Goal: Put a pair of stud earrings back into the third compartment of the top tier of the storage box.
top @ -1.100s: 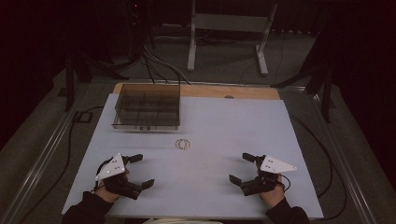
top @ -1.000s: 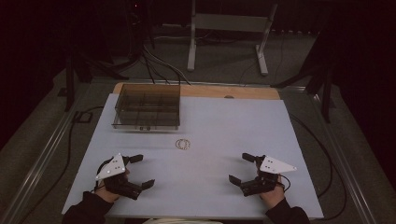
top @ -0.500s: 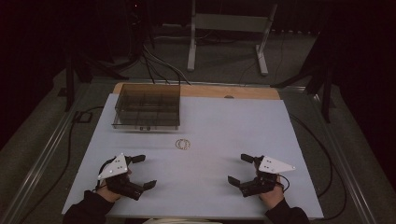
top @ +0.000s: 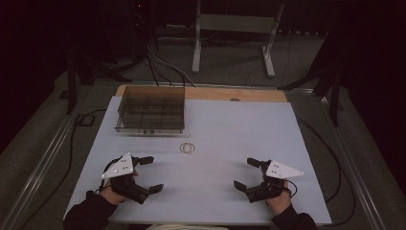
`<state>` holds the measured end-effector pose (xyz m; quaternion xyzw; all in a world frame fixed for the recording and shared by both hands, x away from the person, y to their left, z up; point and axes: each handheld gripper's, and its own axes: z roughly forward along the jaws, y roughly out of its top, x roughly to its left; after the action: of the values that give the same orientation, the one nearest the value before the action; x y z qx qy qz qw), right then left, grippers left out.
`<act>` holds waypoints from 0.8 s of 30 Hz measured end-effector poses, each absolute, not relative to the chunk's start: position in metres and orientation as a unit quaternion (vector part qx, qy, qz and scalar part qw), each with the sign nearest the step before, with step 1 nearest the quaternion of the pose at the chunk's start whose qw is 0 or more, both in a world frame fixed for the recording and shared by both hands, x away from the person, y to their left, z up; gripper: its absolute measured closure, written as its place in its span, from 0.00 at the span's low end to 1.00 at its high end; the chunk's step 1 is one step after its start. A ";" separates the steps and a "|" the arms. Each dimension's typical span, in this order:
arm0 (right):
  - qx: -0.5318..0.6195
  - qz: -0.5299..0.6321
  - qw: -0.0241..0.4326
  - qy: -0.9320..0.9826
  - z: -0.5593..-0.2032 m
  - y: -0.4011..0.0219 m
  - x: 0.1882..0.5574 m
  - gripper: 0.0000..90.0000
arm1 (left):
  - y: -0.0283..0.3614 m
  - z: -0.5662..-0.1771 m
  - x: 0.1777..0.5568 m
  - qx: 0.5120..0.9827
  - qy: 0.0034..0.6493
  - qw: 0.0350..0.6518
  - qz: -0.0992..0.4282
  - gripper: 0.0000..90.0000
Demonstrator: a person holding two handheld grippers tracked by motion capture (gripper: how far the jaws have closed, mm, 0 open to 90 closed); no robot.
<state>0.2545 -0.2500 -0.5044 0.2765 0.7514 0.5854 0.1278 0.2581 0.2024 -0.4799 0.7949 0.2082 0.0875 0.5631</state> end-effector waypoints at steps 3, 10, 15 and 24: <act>0.279 0.586 0.124 0.751 -0.505 -0.250 0.255 0.00 | 0.199 -0.473 0.263 0.793 0.207 0.567 0.086 0.01; 0.281 0.586 0.123 0.750 -0.505 -0.251 0.255 0.00 | 0.191 -0.466 0.270 0.799 0.201 0.560 0.085 0.01; 0.282 0.587 0.121 0.749 -0.505 -0.251 0.256 0.00 | 0.183 -0.457 0.276 0.797 0.197 0.564 0.086 0.01; 0.283 0.587 0.119 0.749 -0.505 -0.251 0.256 0.00 | 0.168 -0.449 0.289 0.802 0.205 0.554 0.090 0.01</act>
<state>0.2559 -0.2507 -0.5050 0.2832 0.7492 0.5867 0.1193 0.2885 0.1678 -0.4495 0.8018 0.2048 0.0899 0.5542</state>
